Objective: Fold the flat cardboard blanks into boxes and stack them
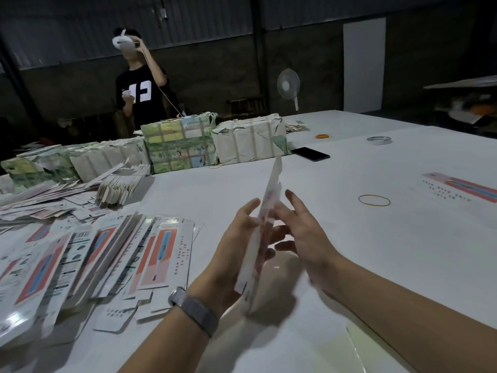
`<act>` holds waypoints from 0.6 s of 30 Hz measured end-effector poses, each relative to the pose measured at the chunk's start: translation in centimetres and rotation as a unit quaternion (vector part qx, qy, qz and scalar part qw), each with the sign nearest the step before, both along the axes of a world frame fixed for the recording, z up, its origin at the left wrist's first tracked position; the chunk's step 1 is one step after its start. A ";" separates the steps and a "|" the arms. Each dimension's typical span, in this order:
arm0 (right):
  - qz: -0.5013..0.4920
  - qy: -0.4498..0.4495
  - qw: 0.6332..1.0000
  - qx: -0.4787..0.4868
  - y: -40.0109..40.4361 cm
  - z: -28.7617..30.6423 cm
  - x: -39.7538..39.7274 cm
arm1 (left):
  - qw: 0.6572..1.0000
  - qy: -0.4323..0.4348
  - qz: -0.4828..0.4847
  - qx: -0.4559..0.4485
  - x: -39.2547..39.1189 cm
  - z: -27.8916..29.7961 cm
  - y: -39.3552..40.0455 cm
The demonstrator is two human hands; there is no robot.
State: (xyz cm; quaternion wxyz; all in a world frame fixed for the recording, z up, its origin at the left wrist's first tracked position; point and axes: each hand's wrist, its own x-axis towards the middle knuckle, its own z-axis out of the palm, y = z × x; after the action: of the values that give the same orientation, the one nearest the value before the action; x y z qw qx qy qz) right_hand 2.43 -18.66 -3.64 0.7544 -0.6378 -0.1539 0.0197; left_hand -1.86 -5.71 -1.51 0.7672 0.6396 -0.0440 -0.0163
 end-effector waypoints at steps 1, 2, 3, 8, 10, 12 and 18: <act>0.003 0.004 1.000 -0.001 -0.1 0.0 0.0 | 1.000 0.005 -0.017 -0.015 0.0 0.0 0.3; 0.005 0.010 1.000 0.000 -0.1 0.1 0.0 | 0.999 0.009 -0.036 -0.033 0.0 -0.1 0.7; 0.004 0.012 1.000 -0.001 -0.2 0.2 0.0 | 0.997 0.010 -0.058 -0.052 -0.1 -0.1 0.9; -0.026 -0.033 0.999 -0.028 -0.4 -0.1 -0.1 | 0.992 -0.017 -0.099 -0.076 -0.7 -0.2 0.4; -0.029 -0.038 0.998 -0.028 -0.3 0.0 -0.2 | 0.990 -0.018 -0.095 -0.103 -0.7 -0.3 0.2; -0.025 -0.045 0.999 -0.012 -0.2 0.1 -0.1 | 0.988 -0.020 -0.087 -0.130 -0.7 -0.4 0.1; -0.004 -0.027 1.000 0.012 -0.1 0.0 -0.2 | 0.990 -0.015 -0.052 -0.132 -0.5 -0.5 -0.1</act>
State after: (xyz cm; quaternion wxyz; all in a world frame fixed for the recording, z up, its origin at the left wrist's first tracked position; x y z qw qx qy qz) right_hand 2.21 -18.73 -3.66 0.7578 -0.6294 -0.1718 -0.0028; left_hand -2.36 -5.83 -2.04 0.8423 0.5298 -0.0909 -0.0405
